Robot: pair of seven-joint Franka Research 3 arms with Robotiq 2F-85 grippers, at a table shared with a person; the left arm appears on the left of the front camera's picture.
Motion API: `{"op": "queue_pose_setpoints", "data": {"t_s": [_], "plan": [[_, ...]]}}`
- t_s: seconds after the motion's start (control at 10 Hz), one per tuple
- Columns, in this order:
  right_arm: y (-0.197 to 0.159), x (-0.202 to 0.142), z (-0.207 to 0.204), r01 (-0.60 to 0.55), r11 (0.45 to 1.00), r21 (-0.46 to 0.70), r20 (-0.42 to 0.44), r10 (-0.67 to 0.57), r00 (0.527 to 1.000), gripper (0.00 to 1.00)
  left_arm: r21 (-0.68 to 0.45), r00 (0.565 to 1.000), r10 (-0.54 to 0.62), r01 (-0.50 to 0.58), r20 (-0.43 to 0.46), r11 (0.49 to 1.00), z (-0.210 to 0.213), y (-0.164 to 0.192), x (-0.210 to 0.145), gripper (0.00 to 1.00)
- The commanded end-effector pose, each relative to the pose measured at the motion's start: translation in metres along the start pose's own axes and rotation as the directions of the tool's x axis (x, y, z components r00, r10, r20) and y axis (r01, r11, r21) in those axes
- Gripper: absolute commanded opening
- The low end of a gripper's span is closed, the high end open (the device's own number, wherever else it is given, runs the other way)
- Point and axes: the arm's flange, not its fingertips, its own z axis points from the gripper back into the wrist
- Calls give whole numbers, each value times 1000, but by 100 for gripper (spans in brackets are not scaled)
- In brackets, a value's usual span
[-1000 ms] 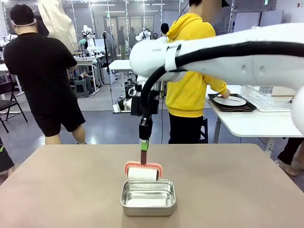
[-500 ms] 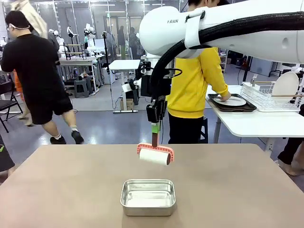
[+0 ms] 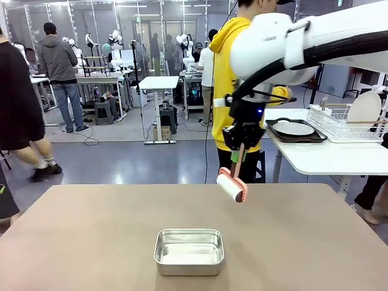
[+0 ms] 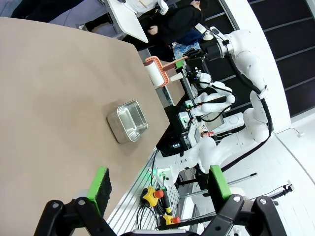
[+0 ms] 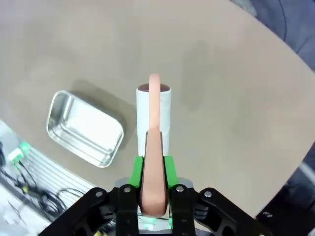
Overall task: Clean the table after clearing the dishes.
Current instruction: When the right (or left) Handle tray is removed, use the right hand (or left hand) to clean the right (or left) side of the table with the Lint Roller.
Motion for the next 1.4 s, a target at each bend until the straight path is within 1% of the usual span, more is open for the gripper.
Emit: {"op": "queue_pose_setpoints", "data": {"t_s": [0.0,0.1,0.2,0.3,0.4,0.5,1.0,1.1,1.2,1.3], "plan": [[-7,-33,-16,215,975,62,107,-221,969,0,4,1000,-1,1,-4,1000,2,-5,-2,100],[-20,-35,-23,314,942,122,133,-329,935,0,4,1000,-1,1,-4,1000,2,-5,-2,100],[-31,-37,-29,375,912,165,155,-399,904,0,4,1000,-1,1,-4,1000,2,-5,-2,100],[-36,-38,-32,375,914,152,148,-396,906,0,4,1000,-1,1,-4,1000,2,-5,-2,100],[-36,-37,-34,314,939,140,114,-330,937,0,4,1000,-1,1,-4,1000,2,-5,-2,100],[-43,-28,-27,351,924,149,106,-368,924,0,4,1000,-1,1,-4,1000,2,-5,-2,100],[-43,-28,-27,351,924,149,106,-368,924,0,4,1000,-1,1,-4,1000,2,-5,-2,100],[-43,-29,-30,351,924,149,110,-369,923,21,4,1000,-1,1,-4,1000,2,-5,-2,100],[-53,-25,-40,296,927,231,8,-306,952,21,4,1000,-1,1,-4,1000,2,-5,-2,100],[-61,-21,-48,321,912,255,10,-335,942,21,4,1000,-1,1,-4,1000,2,-5,-2,100]]}}
